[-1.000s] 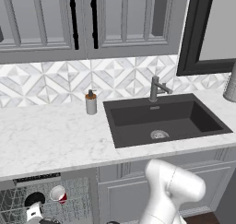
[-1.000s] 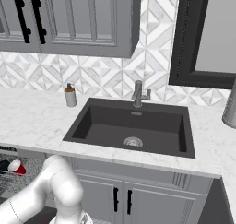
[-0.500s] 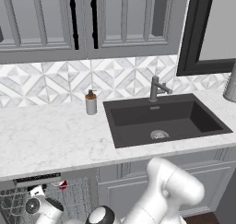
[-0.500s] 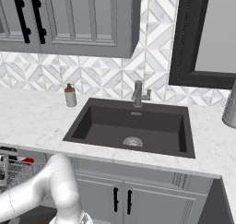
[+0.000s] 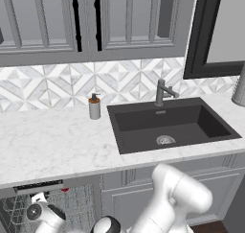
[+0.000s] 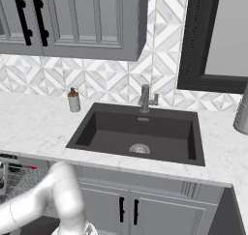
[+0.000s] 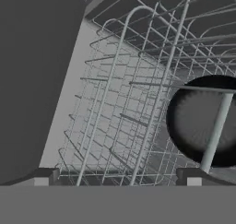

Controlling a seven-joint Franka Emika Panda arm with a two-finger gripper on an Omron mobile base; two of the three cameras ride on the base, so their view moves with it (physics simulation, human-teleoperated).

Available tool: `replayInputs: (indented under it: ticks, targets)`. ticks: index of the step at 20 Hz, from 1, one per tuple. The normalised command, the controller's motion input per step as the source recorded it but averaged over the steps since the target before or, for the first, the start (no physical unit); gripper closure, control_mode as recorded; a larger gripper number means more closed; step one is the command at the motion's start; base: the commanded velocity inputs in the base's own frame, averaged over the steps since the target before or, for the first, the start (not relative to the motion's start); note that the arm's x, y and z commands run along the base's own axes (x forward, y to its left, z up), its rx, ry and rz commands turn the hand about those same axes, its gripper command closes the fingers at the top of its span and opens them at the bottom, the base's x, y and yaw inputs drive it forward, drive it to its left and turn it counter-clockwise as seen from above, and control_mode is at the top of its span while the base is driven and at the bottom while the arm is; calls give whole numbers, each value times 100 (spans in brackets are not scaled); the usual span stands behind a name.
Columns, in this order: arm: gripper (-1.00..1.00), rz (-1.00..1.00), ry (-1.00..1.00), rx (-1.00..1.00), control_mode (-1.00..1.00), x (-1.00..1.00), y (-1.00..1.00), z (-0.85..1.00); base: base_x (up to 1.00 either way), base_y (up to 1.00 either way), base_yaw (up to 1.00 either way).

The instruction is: Pick up the cup and bowl from the counter, place them in the dishwasher, and close the dishwasher door.

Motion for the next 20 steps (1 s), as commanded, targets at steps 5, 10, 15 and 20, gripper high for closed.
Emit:
replayInputs:
  ticks: [5, 10, 15, 20]
  targets:
    - [-100, 0, -22, 10, -100, -97, 0, 95, 0, 0, 0]
    - [-100, 0, -14, 5, -100, -76, -21, 39, 0, 0, 0]
    - [-100, -4, -11, 6, -100, -85, -13, 49, 0, 0, 0]
    - [-100, -10, -2, 0, -100, -38, 1, 97, 0, 0, 0]
